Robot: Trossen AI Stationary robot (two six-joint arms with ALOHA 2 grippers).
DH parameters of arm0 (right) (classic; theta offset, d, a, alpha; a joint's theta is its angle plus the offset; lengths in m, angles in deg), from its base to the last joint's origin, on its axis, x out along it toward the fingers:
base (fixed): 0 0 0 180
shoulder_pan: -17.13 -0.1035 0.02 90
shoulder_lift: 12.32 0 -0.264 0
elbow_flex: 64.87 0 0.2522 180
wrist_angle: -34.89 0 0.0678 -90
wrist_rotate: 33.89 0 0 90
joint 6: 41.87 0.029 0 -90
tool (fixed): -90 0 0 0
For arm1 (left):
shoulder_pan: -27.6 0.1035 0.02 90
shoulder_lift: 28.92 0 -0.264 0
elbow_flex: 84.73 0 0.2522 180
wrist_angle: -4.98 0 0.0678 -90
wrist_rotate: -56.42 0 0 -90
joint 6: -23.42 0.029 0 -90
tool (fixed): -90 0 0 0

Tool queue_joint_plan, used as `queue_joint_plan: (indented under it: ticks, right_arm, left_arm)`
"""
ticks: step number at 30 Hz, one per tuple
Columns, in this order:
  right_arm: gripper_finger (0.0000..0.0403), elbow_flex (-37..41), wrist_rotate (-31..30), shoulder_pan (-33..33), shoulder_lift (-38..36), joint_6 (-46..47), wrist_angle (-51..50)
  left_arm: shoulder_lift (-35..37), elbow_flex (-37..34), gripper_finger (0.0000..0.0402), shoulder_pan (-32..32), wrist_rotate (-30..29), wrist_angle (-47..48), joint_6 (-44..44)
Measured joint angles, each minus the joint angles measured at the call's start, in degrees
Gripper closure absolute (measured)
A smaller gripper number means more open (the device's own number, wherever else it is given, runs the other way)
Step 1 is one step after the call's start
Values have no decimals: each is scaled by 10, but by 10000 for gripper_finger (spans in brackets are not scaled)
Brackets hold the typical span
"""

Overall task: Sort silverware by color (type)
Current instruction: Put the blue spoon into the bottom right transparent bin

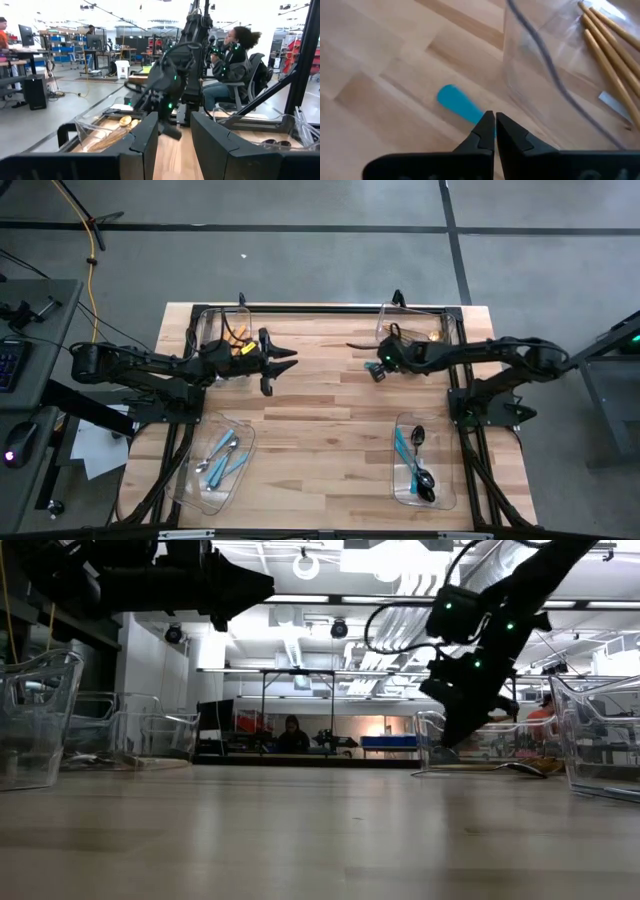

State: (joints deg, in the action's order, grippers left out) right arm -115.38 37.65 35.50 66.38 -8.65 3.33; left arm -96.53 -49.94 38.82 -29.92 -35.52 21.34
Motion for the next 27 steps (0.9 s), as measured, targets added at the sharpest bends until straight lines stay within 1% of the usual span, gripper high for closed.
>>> queue_joint_plan:
  ticks: [5, 9, 12, 16, 20, 27]
  right_arm:
    - [402, -38, -21, 4, 52, 13, -22]
    - [403, -69, -22, 3, 88, 20, -42]
    - [403, -78, -23, 3, 116, 45, -69]
    - [403, -73, -39, -1, 145, 101, -76]
    - [403, -71, -53, -9, 154, 119, -75]
    - [403, -71, -41, -34, 154, 146, -74]
  left_arm:
    - [0, 5, 295, 0, 0, 0, 2]
    - [0, 5, 295, 0, 0, 7, 2]
    - [0, 5, 295, 0, 0, 9, 2]
    - [0, 5, 295, 0, 0, 10, 2]
    - [0, 5, 296, 0, 2, 14, -12]
    - [0, 5, 295, 0, 3, 15, -23]
